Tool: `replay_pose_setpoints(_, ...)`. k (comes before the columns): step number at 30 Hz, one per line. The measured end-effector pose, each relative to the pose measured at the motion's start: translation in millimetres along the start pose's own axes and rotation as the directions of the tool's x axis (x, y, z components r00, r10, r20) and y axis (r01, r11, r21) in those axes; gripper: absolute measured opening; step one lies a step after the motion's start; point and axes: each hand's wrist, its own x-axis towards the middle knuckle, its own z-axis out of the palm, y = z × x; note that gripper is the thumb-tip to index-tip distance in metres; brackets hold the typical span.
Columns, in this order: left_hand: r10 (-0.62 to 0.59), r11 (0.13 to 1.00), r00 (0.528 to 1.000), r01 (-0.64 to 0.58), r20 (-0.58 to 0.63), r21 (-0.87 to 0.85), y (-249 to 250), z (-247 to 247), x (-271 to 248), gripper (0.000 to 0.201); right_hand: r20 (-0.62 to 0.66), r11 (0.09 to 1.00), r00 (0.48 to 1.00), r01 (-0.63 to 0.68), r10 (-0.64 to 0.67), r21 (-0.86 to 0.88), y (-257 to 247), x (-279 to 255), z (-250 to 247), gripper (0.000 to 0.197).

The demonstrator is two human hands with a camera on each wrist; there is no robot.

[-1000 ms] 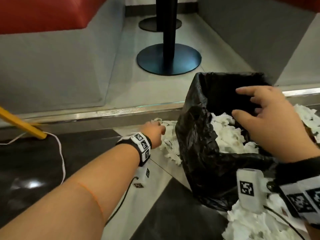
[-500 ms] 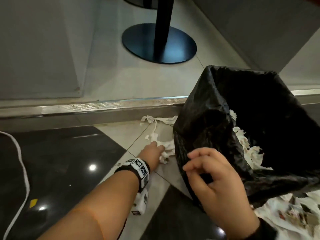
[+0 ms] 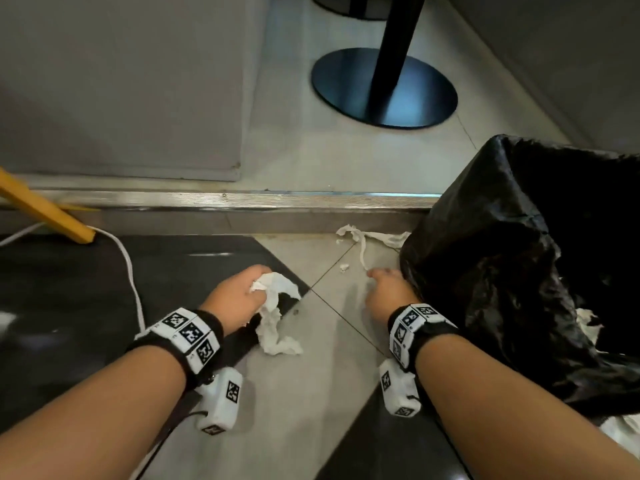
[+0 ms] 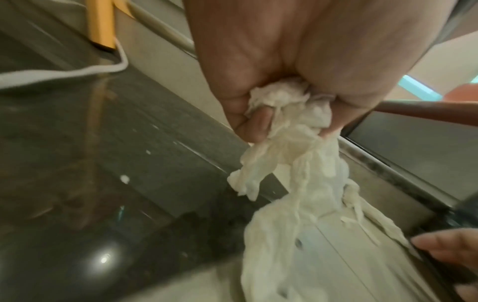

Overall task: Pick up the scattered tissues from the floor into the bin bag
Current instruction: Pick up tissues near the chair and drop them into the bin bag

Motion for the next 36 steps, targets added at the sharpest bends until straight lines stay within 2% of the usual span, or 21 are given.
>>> replay_pose_setpoints(3, -0.024, 0.976, 0.999, 0.018, 0.023, 0.218, -14, -20, -5, 0.023, -0.001, 0.998, 0.999, 0.035, -0.035, -0.046, -11, 17, -5, 0.055)
replay_pose_setpoints(5, -0.058, 0.949, 0.998, 0.051, 0.012, 0.311, -21, -28, -11, 0.029, -0.026, 0.999, 0.999, 0.029, -0.03, -0.022, -17, 32, -11, 0.057)
replay_pose_setpoints(7, -0.067, 0.926, 0.997, 0.072, -0.024, 0.37, -27, -37, -18, 0.021, -0.068, 0.999, 0.997, 0.026, -0.025, 0.02, -19, 50, -13, 0.058)
replay_pose_setpoints(8, -0.065, 0.921, 0.996, 0.081, -0.057, 0.38, -33, -42, -23, 0.013, -0.08, 0.999, 0.997, 0.016, -0.012, 0.044, -19, 60, -13, 0.056)
replay_pose_setpoints(11, -0.13, 0.925, 0.981, 0.172, -0.144, 0.338, -53, -59, -43, 0.012, -0.09, 0.993, 0.993, -0.063, 0.072, 0.098, -12, 87, -13, 0.053)
replay_pose_setpoints(14, -0.227, 0.913, 0.951, 0.283, -0.21, 0.293, -70, -79, -59, 0.009, 0.003, 0.996, 0.996, -0.09, 0.09, 0.007, -2, 107, -13, 0.059)
replay_pose_setpoints(15, -0.261, 0.91, 0.933, 0.323, -0.248, 0.261, -75, -85, -63, 0.01, 0.052, 0.996, 0.996, -0.067, 0.069, -0.052, -2, 111, -10, 0.062)
replay_pose_setpoints(18, -0.329, 0.899, 0.882, 0.402, -0.337, 0.173, -84, -99, -69, 0.016, 0.167, 0.958, 0.981, 0.138, -0.097, -0.25, -17, 105, -3, 0.064)
replay_pose_setpoints(20, -0.339, 0.898, 0.875, 0.411, -0.345, 0.158, -83, -102, -64, 0.016, 0.199, 0.91, 0.958, 0.261, -0.205, -0.321, -34, 86, 6, 0.05)
replay_pose_setpoints(22, -0.329, 0.908, 0.878, 0.396, -0.348, 0.141, -77, -100, -56, 0.01, 0.172, 0.858, 0.926, 0.375, -0.335, -0.35, -46, 63, 22, 0.032)
replay_pose_setpoints(23, -0.31, 0.915, 0.884, 0.378, -0.35, 0.142, -72, -97, -52, 0.007, 0.153, 0.838, 0.911, 0.411, -0.382, -0.36, -48, 54, 32, 0.027)
replay_pose_setpoints(24, -0.291, 0.924, 0.891, 0.356, -0.35, 0.139, -69, -93, -47, 0.013, 0.133, 0.834, 0.902, 0.431, -0.411, -0.344, -48, 44, 39, 0.026)
replay_pose_setpoints(25, -0.279, 0.928, 0.897, 0.343, -0.343, 0.143, -66, -88, -43, 0.021, 0.119, 0.86, 0.907, 0.422, -0.405, -0.288, -47, 37, 45, 0.026)
replay_pose_setpoints(27, -0.247, 0.937, 0.914, 0.31, -0.323, 0.16, -53, -79, -40, 0.03, 0.11, 0.945, 0.951, 0.303, -0.291, -0.122, -43, 25, 52, 0.02)
replay_pose_setpoints(29, -0.211, 0.945, 0.944, 0.263, -0.253, 0.194, -39, -71, -38, 0.02, 0.103, 0.989, 0.989, 0.093, -0.105, 0.118, -39, 15, 53, 0.01)
replay_pose_setpoints(30, -0.207, 0.947, 0.952, 0.254, -0.227, 0.199, -32, -67, -38, 0.016, 0.118, 0.953, 0.993, -0.037, 0.001, 0.302, -39, 10, 52, 0.008)
replay_pose_setpoints(32, -0.2, 0.956, 0.954, 0.24, -0.223, 0.167, -21, -60, -37, 0.016, 0.217, 0.755, 0.966, -0.247, 0.141, 0.608, -36, 3, 52, 0.016)
replay_pose_setpoints(34, -0.185, 0.975, 0.948, 0.211, -0.258, 0.076, -9, -52, -37, 0.013, 0.332, 0.556, 0.936, -0.338, 0.115, 0.759, -38, -5, 44, 0.028)
replay_pose_setpoints(36, -0.166, 0.986, 0.949, 0.166, -0.268, -0.024, 11, -43, -36, 0.014, 0.383, 0.349, 0.923, -0.373, 0.041, 0.86, -46, -20, 15, 0.028)
